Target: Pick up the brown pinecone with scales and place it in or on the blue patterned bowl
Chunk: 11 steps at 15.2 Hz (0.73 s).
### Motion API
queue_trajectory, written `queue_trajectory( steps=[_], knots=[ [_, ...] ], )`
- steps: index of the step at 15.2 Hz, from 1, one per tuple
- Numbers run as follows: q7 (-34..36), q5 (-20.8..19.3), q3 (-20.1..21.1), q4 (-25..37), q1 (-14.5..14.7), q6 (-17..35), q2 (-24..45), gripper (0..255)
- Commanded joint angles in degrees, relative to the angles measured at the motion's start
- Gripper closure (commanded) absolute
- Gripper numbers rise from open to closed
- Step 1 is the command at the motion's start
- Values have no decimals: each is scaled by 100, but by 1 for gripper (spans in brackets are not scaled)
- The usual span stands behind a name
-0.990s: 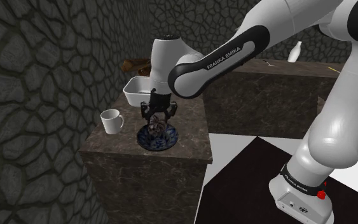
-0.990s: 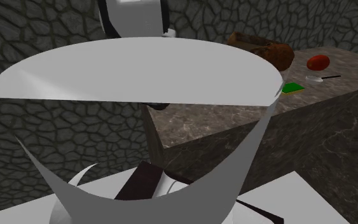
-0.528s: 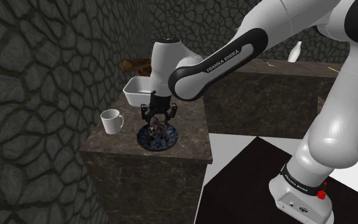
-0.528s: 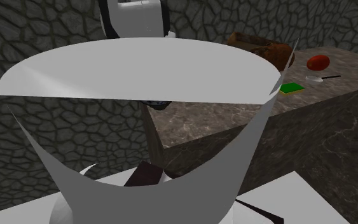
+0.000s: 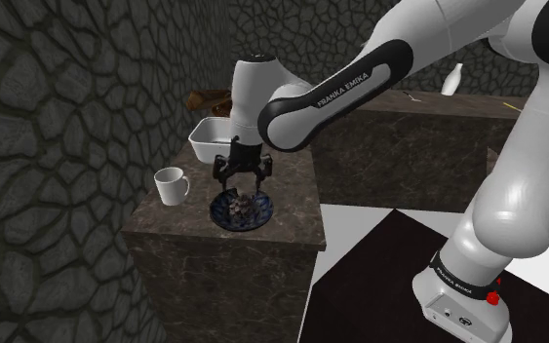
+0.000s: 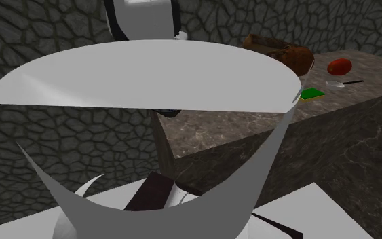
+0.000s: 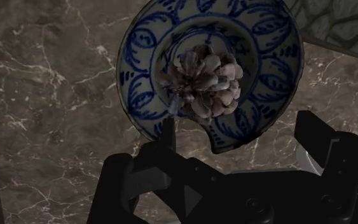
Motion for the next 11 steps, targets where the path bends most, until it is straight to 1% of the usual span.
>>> queue_trajectory(
  steps=[1, 3, 11],
  knots=[
    [-117, 170, 22, 40, -21, -237, -228, 0],
    [-232, 338, 30, 144, -30, -543, -463, 0],
    [-232, 338, 26, 144, -27, -543, -463, 0]
  ],
)
